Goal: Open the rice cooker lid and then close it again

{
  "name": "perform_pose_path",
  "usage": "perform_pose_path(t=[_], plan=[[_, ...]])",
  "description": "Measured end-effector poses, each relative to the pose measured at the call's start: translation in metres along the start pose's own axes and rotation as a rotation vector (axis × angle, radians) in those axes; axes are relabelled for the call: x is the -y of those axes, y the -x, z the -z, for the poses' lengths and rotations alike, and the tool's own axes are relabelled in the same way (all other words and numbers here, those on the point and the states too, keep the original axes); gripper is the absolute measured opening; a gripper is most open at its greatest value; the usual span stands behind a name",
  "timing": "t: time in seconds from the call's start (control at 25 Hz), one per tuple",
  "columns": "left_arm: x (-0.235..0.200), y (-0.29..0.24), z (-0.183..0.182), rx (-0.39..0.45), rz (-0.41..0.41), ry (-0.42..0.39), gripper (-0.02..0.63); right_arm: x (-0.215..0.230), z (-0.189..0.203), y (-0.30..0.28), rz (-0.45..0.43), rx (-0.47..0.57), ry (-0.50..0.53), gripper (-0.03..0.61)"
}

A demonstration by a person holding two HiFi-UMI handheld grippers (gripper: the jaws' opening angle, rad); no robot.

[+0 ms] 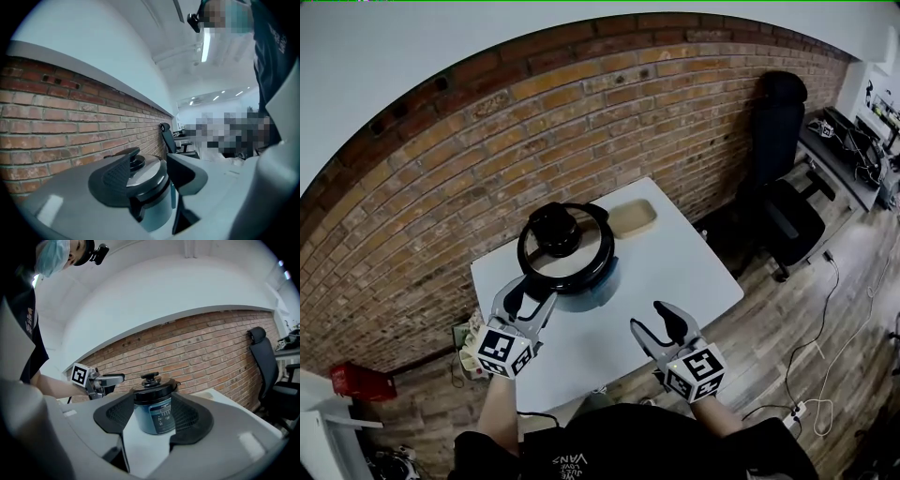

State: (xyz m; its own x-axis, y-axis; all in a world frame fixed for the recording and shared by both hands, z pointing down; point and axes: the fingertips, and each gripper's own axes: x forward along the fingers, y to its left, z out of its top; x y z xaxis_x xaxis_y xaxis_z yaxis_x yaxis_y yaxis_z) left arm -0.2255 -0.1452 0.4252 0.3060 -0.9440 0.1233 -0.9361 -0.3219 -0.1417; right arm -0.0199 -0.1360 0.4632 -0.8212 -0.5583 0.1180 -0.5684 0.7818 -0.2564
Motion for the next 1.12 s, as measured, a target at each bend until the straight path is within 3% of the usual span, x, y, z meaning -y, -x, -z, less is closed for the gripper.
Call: perform_pose_path(t=[0.32, 0.52, 0.68, 1.12], plan=[[-0.032, -0.047, -0.002, -0.047, 0.062, -0.005, 0.309, 0.009, 0.000, -0.018, 0.036, 0.009, -0.021, 0.239], [-0.052, -0.076, 0.000, -0.097, 0.118, -0.037, 0.325, 0.014, 0.002, -0.024, 0.057, 0.005, -0.022, 0.239], [-0.059, -0.096, 0.003, -0.165, 0.208, -0.073, 0.325, 0.022, 0.004, -0.024, 0.081, -0.002, -0.030, 0.239], [-0.051, -0.131, 0.024, -0.407, 0.466, -0.268, 0.324, 0.037, 0.010, -0.021, 0.140, -0.010, -0.063, 0.239]])
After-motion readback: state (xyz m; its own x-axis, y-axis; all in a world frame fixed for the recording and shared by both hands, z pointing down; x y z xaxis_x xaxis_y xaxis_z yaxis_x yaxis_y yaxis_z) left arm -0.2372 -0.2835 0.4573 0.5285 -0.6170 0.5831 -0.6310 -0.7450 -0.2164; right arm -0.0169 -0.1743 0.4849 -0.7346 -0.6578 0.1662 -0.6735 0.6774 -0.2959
